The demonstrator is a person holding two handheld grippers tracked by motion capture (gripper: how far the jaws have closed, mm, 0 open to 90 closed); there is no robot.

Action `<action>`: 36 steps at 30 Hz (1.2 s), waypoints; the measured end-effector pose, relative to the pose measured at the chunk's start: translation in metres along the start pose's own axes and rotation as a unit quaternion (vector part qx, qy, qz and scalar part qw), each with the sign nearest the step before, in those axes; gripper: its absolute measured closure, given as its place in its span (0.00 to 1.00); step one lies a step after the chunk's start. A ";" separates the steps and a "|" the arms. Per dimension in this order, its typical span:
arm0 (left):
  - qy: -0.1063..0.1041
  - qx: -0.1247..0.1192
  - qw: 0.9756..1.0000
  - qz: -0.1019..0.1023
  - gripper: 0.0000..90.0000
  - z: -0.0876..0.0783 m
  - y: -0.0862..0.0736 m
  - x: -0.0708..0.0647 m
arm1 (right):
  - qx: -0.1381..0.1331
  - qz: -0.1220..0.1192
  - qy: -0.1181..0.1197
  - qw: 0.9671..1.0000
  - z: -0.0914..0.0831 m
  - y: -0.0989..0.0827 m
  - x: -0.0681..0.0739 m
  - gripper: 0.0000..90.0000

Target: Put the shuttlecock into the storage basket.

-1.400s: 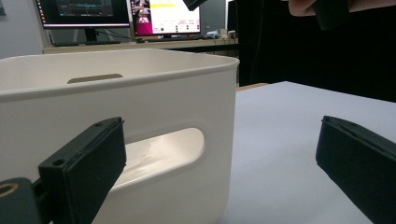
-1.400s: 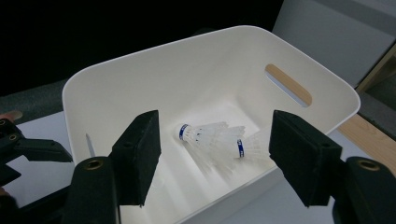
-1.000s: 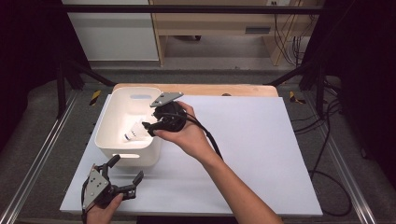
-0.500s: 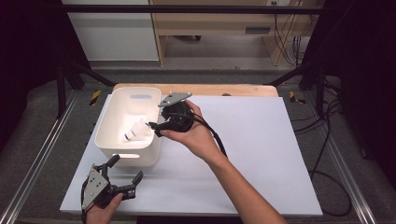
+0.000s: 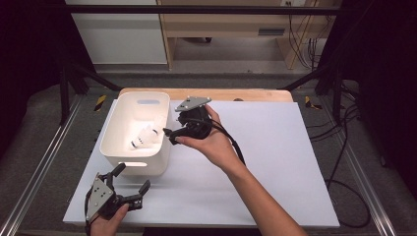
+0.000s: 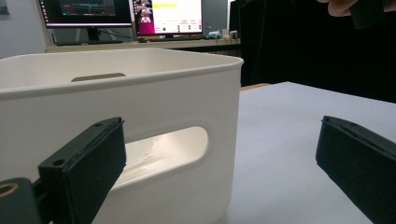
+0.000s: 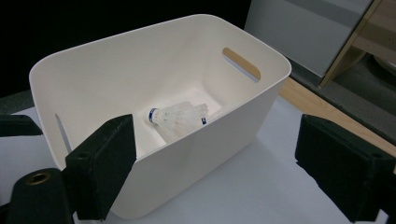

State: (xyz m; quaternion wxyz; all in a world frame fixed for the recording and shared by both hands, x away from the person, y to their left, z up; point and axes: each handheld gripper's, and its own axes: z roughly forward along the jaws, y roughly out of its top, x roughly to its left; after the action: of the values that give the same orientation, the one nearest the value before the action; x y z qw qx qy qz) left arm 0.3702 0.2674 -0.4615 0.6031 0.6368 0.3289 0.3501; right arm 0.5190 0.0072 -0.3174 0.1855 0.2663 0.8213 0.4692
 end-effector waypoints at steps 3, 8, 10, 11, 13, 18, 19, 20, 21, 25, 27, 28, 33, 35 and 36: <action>-0.001 0.001 1.000 0.002 0.02 0.001 0.000 -0.001 | 0.000 0.005 -0.001 1.000 -0.003 -0.001 -0.002 0.12; 0.001 0.001 1.000 -0.001 0.02 0.000 -0.001 0.000 | -0.001 0.006 -0.002 1.000 -0.009 -0.002 -0.006 0.11; 0.001 0.001 1.000 -0.002 0.02 -0.001 -0.001 0.000 | -0.003 0.010 -0.003 1.000 -0.013 -0.004 -0.007 0.11; 0.001 0.001 1.000 -0.002 0.02 -0.001 -0.001 0.001 | -0.004 0.011 -0.005 1.000 -0.015 -0.005 -0.008 0.10; 0.002 -0.001 1.000 -0.004 0.02 -0.001 0.000 0.001 | -0.005 0.015 -0.008 1.000 -0.018 -0.008 -0.011 0.10; -0.001 -0.003 1.000 -0.005 0.02 -0.002 0.000 0.001 | -0.006 0.021 -0.016 1.000 -0.023 -0.015 -0.015 0.10; -0.004 -0.003 1.000 -0.003 0.02 -0.001 0.000 0.000 | -0.006 0.021 -0.017 1.000 -0.024 -0.016 -0.016 0.09; -0.004 -0.002 1.000 -0.002 0.02 -0.001 0.000 0.000 | -0.009 0.022 -0.020 1.000 -0.027 -0.018 -0.019 0.09; -0.004 -0.002 1.000 -0.002 0.02 -0.001 0.000 -0.001 | -0.009 0.024 -0.021 0.999 -0.028 -0.019 -0.020 0.08; 0.000 -0.001 1.000 -0.004 0.02 -0.002 0.000 0.001 | -0.018 0.028 -0.022 0.999 -0.032 -0.020 -0.023 0.07; 0.001 -0.001 1.000 -0.005 0.02 -0.003 0.000 0.001 | -0.019 0.026 -0.022 0.999 -0.035 -0.021 -0.023 0.07; 0.001 -0.002 1.000 -0.006 0.02 -0.003 0.000 0.001 | -0.019 0.027 -0.022 0.999 -0.036 -0.021 -0.023 0.07; -0.001 0.000 1.000 -0.001 0.02 -0.001 0.000 0.000 | -0.024 0.023 -0.025 0.999 -0.045 -0.024 -0.026 0.06; -0.002 0.001 1.000 0.003 0.02 -0.001 0.000 -0.001 | -0.026 0.022 -0.028 0.999 -0.049 -0.025 -0.028 0.05; -0.002 0.002 1.000 0.005 0.02 -0.001 0.000 -0.001 | -0.028 0.021 -0.033 0.999 -0.051 -0.026 -0.029 0.05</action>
State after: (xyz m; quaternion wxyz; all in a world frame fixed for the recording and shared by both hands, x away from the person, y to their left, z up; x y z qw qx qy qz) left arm 0.3682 0.2670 -0.4614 0.6010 0.6404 0.3248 0.3510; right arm 0.5069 -0.0553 -0.3134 0.2099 0.2935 0.7956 0.4867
